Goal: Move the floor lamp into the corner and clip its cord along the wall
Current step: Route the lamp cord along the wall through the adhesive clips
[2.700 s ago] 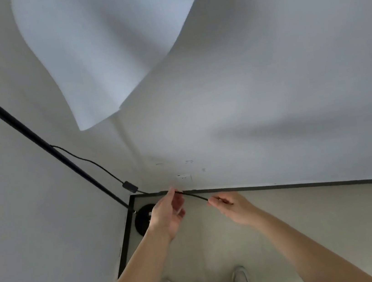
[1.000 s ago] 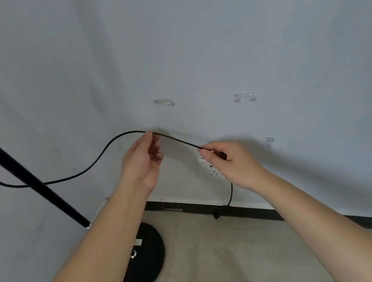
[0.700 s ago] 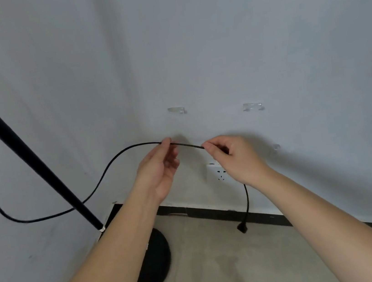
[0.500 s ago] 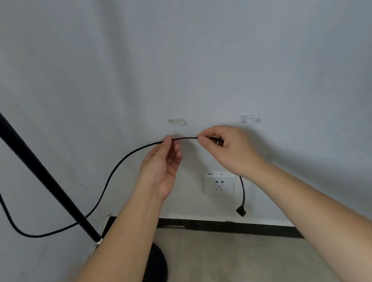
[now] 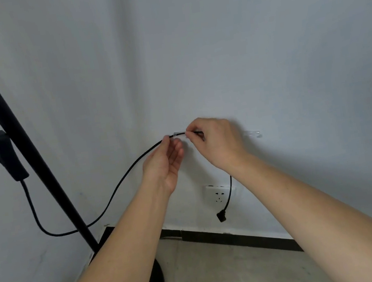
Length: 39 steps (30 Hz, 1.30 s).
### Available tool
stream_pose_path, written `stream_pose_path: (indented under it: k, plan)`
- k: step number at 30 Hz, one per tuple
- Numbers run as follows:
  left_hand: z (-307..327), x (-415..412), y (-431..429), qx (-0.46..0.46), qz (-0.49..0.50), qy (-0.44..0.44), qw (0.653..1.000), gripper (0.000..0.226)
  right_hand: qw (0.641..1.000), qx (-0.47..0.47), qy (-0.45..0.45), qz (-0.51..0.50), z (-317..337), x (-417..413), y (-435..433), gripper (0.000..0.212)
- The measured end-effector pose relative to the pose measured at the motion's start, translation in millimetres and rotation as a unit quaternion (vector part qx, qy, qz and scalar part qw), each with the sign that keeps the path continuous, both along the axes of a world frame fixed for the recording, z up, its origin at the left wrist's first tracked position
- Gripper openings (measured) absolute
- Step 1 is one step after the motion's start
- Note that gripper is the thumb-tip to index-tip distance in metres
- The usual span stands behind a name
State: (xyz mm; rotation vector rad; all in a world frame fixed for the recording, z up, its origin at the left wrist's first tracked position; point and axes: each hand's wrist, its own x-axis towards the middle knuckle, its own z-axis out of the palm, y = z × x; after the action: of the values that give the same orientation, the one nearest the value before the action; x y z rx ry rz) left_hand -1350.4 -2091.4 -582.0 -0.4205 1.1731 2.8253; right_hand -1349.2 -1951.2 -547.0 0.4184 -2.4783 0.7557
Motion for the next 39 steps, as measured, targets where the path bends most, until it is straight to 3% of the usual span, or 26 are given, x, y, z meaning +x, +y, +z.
stream_pose_path:
  k: [6,10,15,22,26,28,30,32,34,37,39]
  plan:
    - [-0.3,-7.3,2.0,0.013,0.024,-0.017,0.999,0.013,0.999,0.039,0.007,0.023,-10.3,3.1,9.2,0.022]
    - [-2.1,-8.2,4.6,0.016,0.042,-0.016,0.999,0.012,0.996,-0.061,-0.036,0.052,-33.7,11.9,21.5,0.031]
    - [-1.6,-5.5,8.1,0.017,0.058,-0.01,0.998,0.011,0.951,-0.257,-0.161,0.062,-52.8,23.5,26.7,0.022]
    - [-0.2,-6.1,14.2,0.03,0.082,-0.022,0.996,0.01,0.922,-0.281,-0.266,0.019,-79.6,48.8,71.2,0.011]
    - [-3.0,-6.3,16.2,0.03,0.088,-0.014,0.996,0.011,0.917,-0.304,-0.257,-0.021,-88.1,51.8,82.8,0.015]
    - [-5.9,-2.5,22.2,-0.008,0.086,-0.013,0.996,0.018,0.922,-0.297,-0.248,-0.019,-86.7,49.5,80.7,0.016]
    - [-12.0,6.1,32.6,-0.115,0.073,-0.008,0.991,0.028,0.928,-0.279,-0.246,-0.009,-84.0,47.6,79.0,0.013]
    - [-19.1,17.8,45.3,-0.248,0.036,0.008,0.968,0.035,0.935,-0.26,-0.241,0.0,-80.0,45.4,79.4,0.012]
    - [-24.0,27.3,58.3,-0.319,-0.022,0.041,0.947,0.029,0.942,-0.239,-0.237,0.001,-75.3,43.2,81.7,0.01]
    - [-20.7,29.7,73.2,-0.323,-0.027,0.058,0.944,0.008,0.941,-0.223,-0.253,0.018,-71.7,42.3,89.1,0.01]
    - [-13.9,26.0,76.6,-0.279,0.012,0.04,0.96,0.004,0.937,-0.231,-0.26,0.032,-71.4,46.3,96.9,0.012]
